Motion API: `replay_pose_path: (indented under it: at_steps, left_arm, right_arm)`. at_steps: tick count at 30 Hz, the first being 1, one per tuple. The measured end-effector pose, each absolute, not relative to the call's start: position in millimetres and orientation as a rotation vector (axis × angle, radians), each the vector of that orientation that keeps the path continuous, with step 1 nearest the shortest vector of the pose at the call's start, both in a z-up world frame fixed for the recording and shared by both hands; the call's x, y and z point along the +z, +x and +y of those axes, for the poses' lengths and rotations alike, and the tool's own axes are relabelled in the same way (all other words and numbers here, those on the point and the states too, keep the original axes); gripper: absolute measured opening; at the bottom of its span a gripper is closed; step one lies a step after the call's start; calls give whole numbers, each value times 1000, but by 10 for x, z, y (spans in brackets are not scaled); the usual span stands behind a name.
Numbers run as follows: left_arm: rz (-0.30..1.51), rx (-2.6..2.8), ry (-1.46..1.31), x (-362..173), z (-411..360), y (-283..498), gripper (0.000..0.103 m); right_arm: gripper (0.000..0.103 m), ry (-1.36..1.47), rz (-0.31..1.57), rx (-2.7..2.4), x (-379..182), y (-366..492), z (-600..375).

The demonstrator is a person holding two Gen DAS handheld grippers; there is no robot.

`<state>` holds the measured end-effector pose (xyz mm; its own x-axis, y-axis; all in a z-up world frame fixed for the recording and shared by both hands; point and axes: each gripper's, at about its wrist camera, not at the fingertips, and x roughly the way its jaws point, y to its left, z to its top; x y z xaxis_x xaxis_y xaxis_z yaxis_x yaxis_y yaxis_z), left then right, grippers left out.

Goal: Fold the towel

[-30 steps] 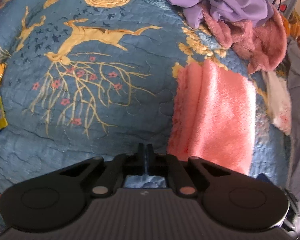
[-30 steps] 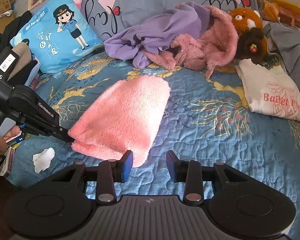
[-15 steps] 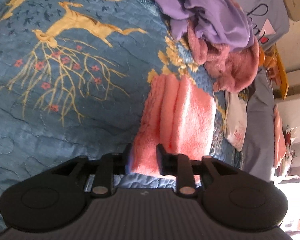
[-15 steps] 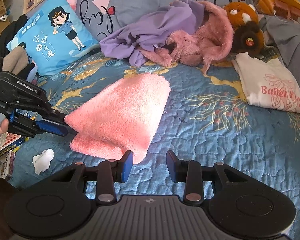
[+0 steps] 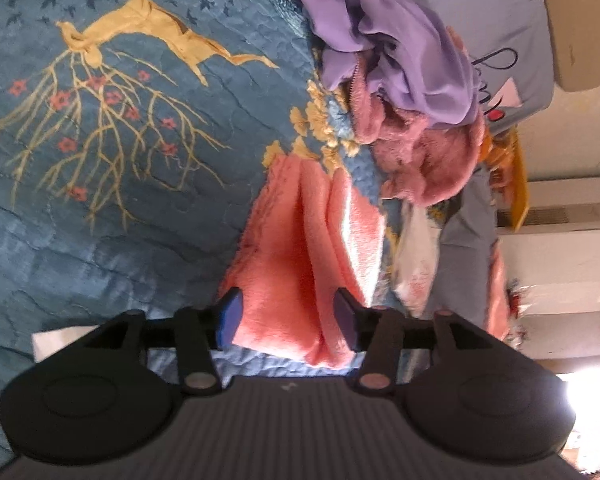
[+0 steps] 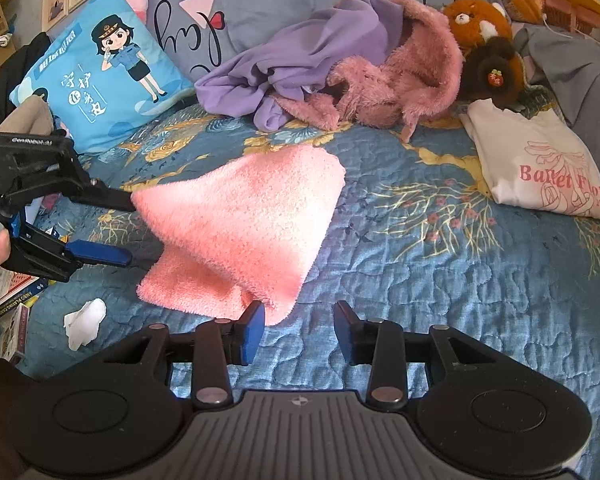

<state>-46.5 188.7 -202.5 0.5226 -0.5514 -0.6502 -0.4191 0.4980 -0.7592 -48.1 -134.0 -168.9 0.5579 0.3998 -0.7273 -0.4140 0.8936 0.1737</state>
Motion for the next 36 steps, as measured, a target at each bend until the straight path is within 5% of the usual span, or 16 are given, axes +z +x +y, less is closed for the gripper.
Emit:
replay_pose_path:
  at_steps: [19,21,25,36]
  left_arm:
    - [1071,-199,-1156,-2106,1678,-302,67]
    - [1073,-203,-1151,-2115,1654,-289,60]
    - [1075,-199,-1081,-2074,1579,-226,11]
    - [994,-137,-1065,-1884,1696,-519,8]
  right_arm:
    - [40,-9,850,475,-1691,-503,-1346]
    - [40,-12,846,475,-1683,-512,-1349]
    - [40,-24,835,478,-1663,-534,-1350]
    - [40,-67,787,510,-1605,-621,-1351]
